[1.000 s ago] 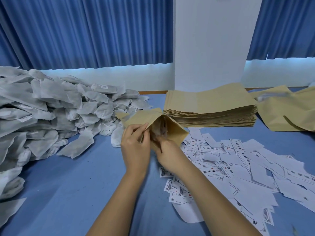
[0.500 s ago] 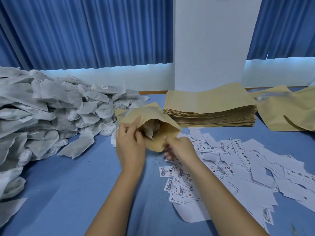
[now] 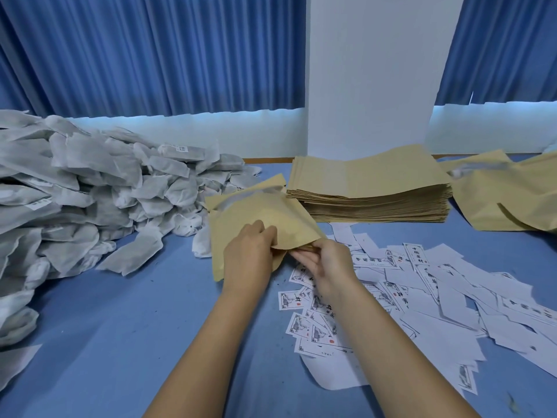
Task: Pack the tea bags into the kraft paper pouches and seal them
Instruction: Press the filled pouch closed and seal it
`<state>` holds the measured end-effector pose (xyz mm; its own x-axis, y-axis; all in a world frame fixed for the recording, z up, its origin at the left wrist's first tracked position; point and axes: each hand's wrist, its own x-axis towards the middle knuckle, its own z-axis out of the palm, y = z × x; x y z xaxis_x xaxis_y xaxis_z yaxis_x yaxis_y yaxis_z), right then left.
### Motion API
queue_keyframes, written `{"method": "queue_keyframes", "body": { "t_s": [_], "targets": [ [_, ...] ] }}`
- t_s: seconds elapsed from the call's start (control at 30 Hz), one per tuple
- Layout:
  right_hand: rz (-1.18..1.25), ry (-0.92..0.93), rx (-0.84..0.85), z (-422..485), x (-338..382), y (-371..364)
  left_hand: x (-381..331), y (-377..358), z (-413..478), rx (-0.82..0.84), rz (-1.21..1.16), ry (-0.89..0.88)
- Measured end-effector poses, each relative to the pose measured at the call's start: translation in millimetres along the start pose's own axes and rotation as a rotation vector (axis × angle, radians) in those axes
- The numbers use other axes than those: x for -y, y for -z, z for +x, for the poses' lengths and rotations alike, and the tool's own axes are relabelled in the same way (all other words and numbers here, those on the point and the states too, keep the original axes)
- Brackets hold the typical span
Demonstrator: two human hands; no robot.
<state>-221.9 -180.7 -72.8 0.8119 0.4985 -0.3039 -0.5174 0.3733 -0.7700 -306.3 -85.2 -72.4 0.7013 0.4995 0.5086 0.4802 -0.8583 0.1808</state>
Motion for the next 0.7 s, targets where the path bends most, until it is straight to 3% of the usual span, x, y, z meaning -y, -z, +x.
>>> {"method": "queue_keyframes", "body": {
  "t_s": [0.13, 0.23, 0.37, 0.43, 0.57, 0.63, 0.7],
  "targets": [
    [0.149, 0.024, -0.015, -2, -1, -1, -6, -7, -2, 0.003, 0.011, -0.062],
    [0.093, 0.021, -0.043, -2, 0, 0, -9, -5, -3, -0.010, 0.032, -0.083],
    [0.041, 0.023, -0.116, -1, 3, 4, -37, -4, -24, 0.017, -0.284, -0.214],
    [0.008, -0.005, -0.137, 0, 8, 7, -56, -6, -35, 0.199, -0.609, 0.001],
    [0.000, -0.015, -0.109, 5, 11, 12, -51, 6, -22, 0.559, -1.663, 0.960],
    [-0.004, -0.023, -0.127, 7, 10, 12, -39, 9, -17, 0.612, -1.907, 1.158],
    [-0.024, -0.059, -0.155, 6, 9, 12, -37, 5, -19, 0.591, -1.950, 1.176]
  ]
}}
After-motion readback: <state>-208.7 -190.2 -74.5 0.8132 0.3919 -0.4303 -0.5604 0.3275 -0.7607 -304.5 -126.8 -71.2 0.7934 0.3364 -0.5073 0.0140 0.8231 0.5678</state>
